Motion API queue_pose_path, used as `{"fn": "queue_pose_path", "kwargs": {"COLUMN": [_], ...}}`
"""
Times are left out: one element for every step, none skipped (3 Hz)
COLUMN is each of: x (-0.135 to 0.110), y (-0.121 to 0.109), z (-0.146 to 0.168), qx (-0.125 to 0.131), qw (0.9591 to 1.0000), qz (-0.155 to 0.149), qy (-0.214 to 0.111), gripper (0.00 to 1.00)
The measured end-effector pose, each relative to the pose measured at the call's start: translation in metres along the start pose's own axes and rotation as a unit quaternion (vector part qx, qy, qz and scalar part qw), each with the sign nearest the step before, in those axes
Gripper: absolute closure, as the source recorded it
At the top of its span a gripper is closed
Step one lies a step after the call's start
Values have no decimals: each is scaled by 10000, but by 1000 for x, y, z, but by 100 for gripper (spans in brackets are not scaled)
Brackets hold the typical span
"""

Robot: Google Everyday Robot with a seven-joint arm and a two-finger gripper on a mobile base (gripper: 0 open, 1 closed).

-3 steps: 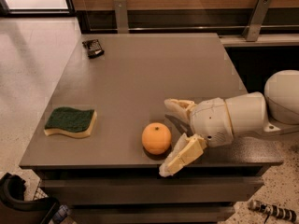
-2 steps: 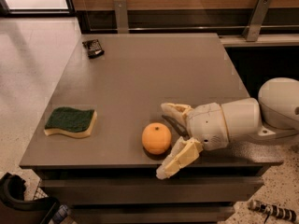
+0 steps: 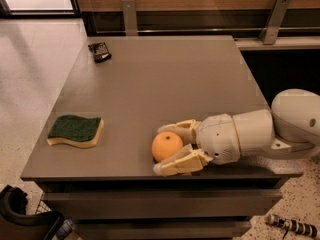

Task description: Move orange near rxbar chocolate

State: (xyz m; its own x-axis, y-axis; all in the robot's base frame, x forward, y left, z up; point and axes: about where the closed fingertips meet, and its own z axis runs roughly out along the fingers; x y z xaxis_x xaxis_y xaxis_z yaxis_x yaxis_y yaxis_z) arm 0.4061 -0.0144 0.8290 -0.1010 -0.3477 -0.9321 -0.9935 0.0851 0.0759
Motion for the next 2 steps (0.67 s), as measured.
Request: {"fn": "queue_pose_path", "kwargs": {"x": [-1,-2], "y": [1,2], "z": [1,3], "qx": [-15,-29], "qw": [10000,10000], "qz": [-13,-27], "qy": [6,12], "gripper": [59,83]}}
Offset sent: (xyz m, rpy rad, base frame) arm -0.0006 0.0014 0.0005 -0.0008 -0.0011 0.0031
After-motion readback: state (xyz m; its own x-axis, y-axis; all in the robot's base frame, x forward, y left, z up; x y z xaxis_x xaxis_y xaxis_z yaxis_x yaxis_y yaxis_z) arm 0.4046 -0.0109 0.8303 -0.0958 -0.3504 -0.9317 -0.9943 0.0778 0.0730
